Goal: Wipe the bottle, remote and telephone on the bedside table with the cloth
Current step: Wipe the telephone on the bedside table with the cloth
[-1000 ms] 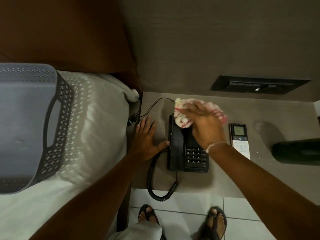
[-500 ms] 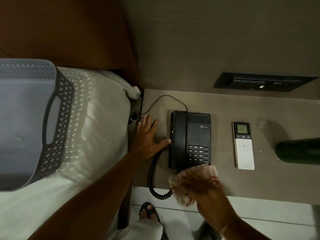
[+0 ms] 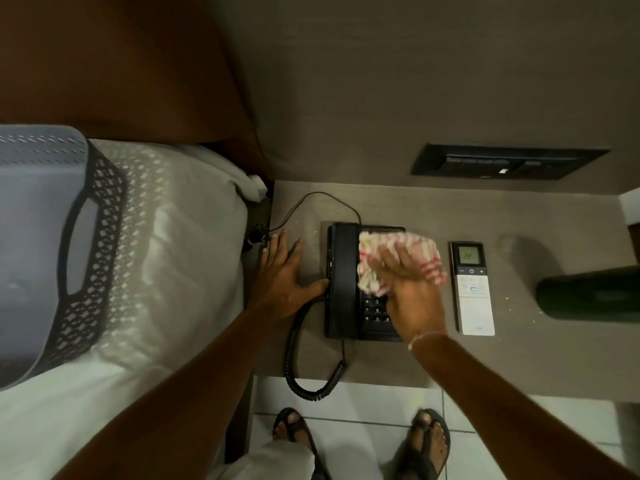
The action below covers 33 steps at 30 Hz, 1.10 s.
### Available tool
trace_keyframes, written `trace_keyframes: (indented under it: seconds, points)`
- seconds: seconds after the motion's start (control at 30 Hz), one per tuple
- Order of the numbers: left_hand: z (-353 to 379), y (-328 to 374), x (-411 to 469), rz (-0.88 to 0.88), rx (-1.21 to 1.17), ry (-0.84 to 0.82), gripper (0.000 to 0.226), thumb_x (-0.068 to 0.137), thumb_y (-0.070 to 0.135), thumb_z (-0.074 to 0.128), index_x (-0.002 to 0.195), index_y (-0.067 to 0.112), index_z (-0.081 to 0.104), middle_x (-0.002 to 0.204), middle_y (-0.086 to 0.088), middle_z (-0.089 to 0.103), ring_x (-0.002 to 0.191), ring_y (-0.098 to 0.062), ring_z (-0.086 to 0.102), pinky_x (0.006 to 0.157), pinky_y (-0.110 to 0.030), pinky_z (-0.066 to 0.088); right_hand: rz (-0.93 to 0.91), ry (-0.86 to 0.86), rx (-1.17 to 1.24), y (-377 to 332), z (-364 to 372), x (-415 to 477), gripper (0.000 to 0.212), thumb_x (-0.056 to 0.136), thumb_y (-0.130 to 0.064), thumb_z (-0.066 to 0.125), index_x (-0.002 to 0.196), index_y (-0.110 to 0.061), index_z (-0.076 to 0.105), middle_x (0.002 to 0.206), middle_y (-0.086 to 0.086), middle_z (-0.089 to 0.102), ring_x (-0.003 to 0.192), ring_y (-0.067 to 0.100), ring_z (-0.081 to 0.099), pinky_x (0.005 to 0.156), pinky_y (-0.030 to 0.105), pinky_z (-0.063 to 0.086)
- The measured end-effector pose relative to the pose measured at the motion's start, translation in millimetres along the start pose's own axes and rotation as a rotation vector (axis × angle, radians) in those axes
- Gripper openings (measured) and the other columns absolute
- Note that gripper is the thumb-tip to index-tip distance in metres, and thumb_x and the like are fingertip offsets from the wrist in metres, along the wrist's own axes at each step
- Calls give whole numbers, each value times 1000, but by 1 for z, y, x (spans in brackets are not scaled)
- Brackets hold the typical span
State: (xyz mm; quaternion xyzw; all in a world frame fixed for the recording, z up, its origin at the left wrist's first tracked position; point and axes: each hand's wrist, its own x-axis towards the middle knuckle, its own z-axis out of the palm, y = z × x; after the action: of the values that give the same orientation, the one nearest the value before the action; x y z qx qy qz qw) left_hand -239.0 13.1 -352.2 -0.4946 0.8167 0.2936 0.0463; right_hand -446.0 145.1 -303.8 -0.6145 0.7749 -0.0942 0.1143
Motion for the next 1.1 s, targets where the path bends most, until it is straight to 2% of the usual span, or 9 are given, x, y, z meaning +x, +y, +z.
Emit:
trace_keyframes:
  seconds: [0.13, 0.3, 0.47, 0.57, 0.63, 0.7, 0.83, 0.97, 1.1]
  points:
    - [1, 2, -2, -20, 0, 17, 105, 73, 75, 47, 158, 23, 15, 167, -8, -8, 152, -25, -17, 123, -45, -6, 7, 55, 121, -10, 21, -88, 81, 66, 6, 76, 138, -21, 50, 152, -4, 22, 132, 32, 35, 86, 51, 54]
    - [-3, 3, -2, -23, -4, 4, 104, 74, 75, 48, 158, 24, 15, 167, -7, -8, 152, -25, -17, 123, -44, -7, -113, 11, 171, -12, 14, -129, 101, 42, 10, 87, 128, -24, 46, 130, -3, 47, 102, 26, 68, 70, 40, 60]
    - [-7, 4, -3, -25, -3, -30, 103, 75, 75, 48, 158, 24, 13, 167, -6, -11, 152, -24, -19, 122, -43, -9, 138, 105, 255, 0, -49, -61, 78, 76, 6, 60, 139, -37, 41, 137, 1, 56, 83, 16, 70, 57, 31, 60]
    - [-9, 5, -3, -30, -1, -59, 104, 75, 75, 47, 158, 24, 11, 167, -6, -12, 152, -24, -19, 122, -43, -9, 196, 170, 134, 10, -61, 14, 72, 77, 7, 62, 136, -33, 50, 143, 0, 51, 118, 25, 59, 82, 44, 58]
    - [-10, 7, -3, -35, 9, -63, 104, 75, 75, 46, 158, 24, 10, 167, -7, -12, 152, -24, -19, 123, -44, -9, 154, 21, 74, 12, -49, 45, 66, 82, 5, 57, 135, -33, 51, 150, -3, 41, 139, 25, 35, 106, 43, 39]
    - [-10, 7, -4, -37, 15, -53, 104, 75, 76, 45, 158, 24, 11, 167, -7, -11, 152, -24, -19, 123, -44, -8, 111, -85, 57, 8, -30, 51, 68, 83, 6, 55, 138, -34, 47, 155, -5, 31, 145, 23, 19, 113, 41, 30]
    - [-10, 7, -6, -31, 2, -46, 104, 75, 75, 46, 158, 23, 12, 167, -7, -11, 152, -24, -18, 123, -44, -7, -48, 53, -42, 0, -1, -3, 74, 68, 11, 68, 132, -23, 56, 146, 4, 47, 141, 30, 26, 112, 49, 22]
    - [-10, 8, -6, -45, 23, -42, 102, 76, 74, 46, 158, 24, 11, 167, -7, -10, 152, -24, -18, 123, -43, -7, -99, 79, 86, -4, 21, -95, 74, 65, 7, 69, 132, -23, 53, 138, 7, 54, 135, 30, 35, 95, 55, 48]
    - [-8, 6, -7, -27, 6, -27, 100, 79, 72, 49, 158, 23, 12, 167, -8, -9, 152, -23, -18, 120, -40, -10, -131, -28, 134, -4, 16, -131, 79, 55, 11, 79, 124, -23, 63, 132, 1, 59, 125, 28, 49, 83, 49, 56]
